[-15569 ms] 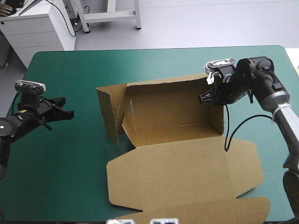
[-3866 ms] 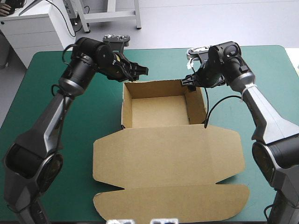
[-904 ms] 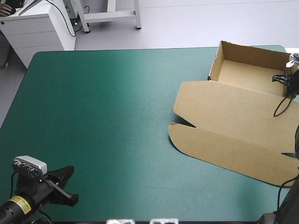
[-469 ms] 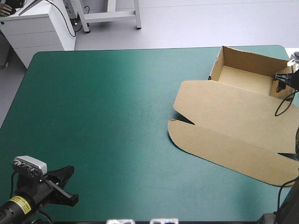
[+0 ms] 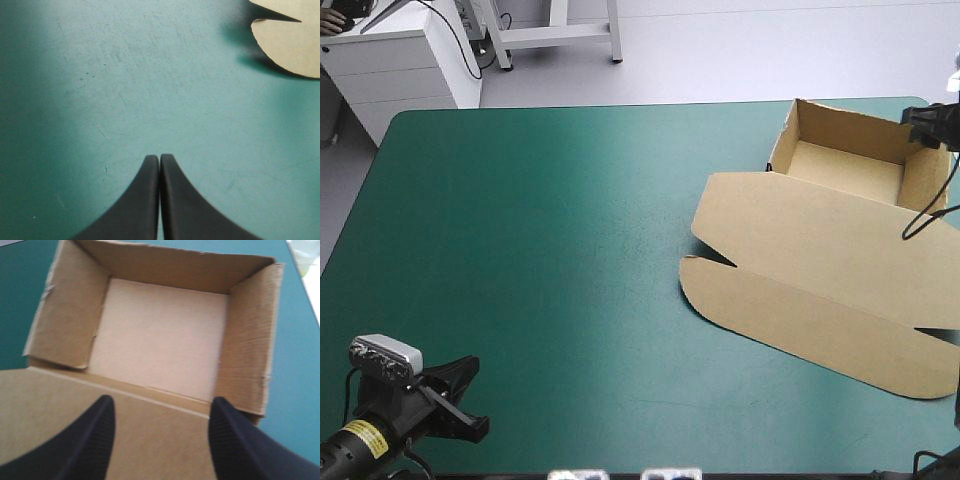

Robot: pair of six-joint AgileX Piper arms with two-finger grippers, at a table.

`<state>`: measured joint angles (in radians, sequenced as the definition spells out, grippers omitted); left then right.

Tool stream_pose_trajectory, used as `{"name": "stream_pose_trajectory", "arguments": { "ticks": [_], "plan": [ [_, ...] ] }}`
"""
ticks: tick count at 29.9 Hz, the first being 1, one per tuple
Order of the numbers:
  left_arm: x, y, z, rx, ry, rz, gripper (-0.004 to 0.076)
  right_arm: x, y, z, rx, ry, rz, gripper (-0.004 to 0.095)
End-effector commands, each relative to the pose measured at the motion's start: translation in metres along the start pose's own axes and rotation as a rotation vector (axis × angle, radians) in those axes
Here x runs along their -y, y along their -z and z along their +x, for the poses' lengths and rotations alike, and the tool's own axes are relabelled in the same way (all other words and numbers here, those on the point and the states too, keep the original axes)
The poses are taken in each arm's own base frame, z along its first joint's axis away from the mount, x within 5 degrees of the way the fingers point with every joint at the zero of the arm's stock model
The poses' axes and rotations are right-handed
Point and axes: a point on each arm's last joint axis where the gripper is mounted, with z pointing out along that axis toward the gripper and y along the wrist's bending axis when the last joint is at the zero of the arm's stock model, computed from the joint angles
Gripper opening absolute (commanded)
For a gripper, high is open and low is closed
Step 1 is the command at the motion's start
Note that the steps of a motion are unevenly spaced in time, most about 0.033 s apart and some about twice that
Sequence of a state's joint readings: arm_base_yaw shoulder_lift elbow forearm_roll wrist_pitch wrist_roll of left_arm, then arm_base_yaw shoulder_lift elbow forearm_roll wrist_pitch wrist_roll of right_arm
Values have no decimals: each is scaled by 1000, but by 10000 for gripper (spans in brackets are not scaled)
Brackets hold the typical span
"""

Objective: Fold the box

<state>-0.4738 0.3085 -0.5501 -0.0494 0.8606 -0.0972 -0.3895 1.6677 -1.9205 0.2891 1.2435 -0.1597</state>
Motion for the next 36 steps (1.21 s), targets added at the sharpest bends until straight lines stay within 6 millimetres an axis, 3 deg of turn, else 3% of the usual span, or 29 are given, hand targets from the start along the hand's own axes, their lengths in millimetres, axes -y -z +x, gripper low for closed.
{"name": "stream_pose_trajectory", "arguments": {
  "ticks": [1,3,8,12,26,36],
  "plan": [
    [1,-2,-6,54,10,13,-8,-46,32,22,19,129,-104,163],
    [0,-6,-1,34,11,11,-8,-68,37,39,-10,188,-152,1],
    [1,-11,4,19,24,18,-8,-117,44,89,-55,373,-279,-5],
    [1,-11,3,25,17,19,-8,-131,51,129,-25,459,-334,-5],
    [0,-13,0,82,-80,9,-8,-83,63,249,268,460,-241,-5],
    [0,-9,0,100,-87,14,-8,-61,82,306,576,425,-235,-5]
  ]
}}
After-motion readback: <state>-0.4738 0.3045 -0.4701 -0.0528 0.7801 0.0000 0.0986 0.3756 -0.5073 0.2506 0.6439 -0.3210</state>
